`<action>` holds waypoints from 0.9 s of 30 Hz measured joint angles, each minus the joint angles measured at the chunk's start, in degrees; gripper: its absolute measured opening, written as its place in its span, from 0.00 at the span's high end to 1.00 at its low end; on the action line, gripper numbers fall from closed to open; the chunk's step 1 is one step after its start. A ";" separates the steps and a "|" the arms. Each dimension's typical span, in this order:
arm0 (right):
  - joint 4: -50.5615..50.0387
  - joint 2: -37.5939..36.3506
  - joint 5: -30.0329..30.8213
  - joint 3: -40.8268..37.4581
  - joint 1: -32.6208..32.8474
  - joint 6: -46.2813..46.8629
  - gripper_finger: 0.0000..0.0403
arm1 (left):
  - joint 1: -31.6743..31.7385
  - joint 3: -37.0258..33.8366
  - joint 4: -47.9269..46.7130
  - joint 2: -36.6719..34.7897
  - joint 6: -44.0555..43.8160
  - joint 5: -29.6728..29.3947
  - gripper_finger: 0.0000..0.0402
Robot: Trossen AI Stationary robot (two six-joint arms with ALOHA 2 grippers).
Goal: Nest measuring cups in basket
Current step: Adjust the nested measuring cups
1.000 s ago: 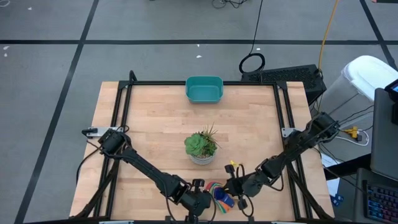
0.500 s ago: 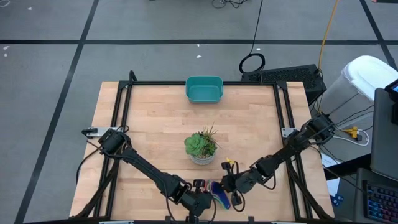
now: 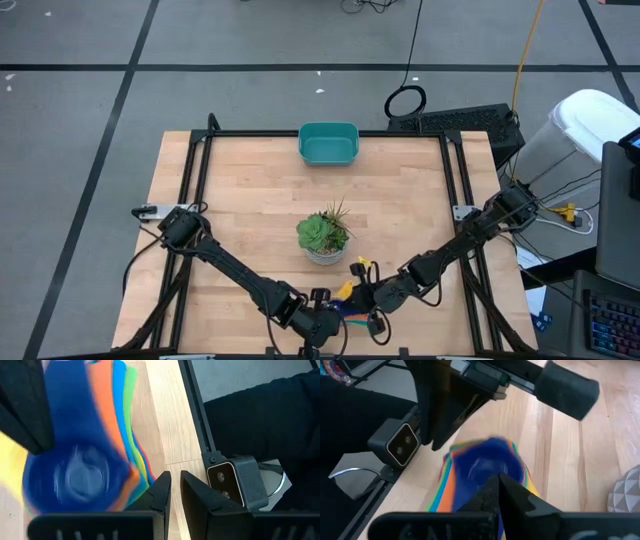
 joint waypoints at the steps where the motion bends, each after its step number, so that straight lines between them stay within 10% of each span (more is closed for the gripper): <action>1: -0.19 0.00 0.00 0.00 -0.01 0.06 1.00 | 0.00 0.00 0.01 0.00 0.15 -0.01 0.89; 27: -14.87 -7.52 7.60 0.09 2.31 1.66 1.00 | -1.84 0.00 -0.65 0.00 0.79 -0.62 0.89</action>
